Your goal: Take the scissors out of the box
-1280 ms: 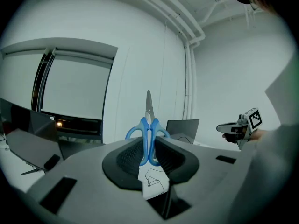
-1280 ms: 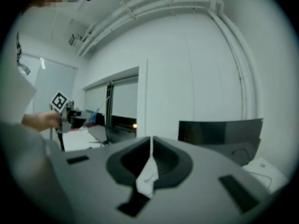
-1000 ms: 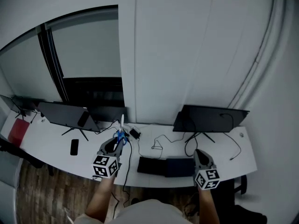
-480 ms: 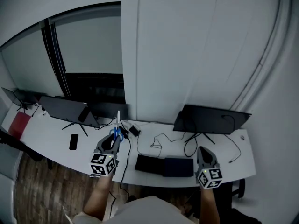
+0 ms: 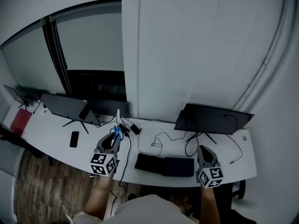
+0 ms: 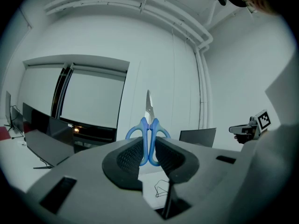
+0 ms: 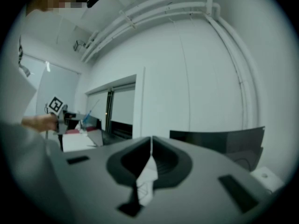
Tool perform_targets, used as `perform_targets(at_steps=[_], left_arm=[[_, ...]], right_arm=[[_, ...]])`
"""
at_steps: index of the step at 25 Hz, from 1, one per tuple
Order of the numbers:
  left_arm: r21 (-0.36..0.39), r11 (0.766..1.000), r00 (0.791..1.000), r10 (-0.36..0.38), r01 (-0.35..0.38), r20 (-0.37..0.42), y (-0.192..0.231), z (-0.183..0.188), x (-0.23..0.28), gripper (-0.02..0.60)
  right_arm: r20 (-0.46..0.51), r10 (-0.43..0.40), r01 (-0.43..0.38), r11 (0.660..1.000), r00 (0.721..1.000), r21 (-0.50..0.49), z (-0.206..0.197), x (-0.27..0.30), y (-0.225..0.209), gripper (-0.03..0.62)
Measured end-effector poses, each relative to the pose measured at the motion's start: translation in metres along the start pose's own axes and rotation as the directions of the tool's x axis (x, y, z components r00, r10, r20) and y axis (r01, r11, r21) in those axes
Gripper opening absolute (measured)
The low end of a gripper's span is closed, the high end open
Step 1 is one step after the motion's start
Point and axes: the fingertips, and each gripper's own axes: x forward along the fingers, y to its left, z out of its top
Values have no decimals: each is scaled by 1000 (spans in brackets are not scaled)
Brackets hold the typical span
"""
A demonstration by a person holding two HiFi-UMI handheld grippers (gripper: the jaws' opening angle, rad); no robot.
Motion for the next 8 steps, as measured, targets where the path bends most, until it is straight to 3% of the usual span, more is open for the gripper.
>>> perform_targets(at_steps=[8], left_arm=[[-5,1000,1000,4,-4,-4,-1,-2,6,109]], right_arm=[[7,9,-9,1000,1000,10,5,3,-4,34]])
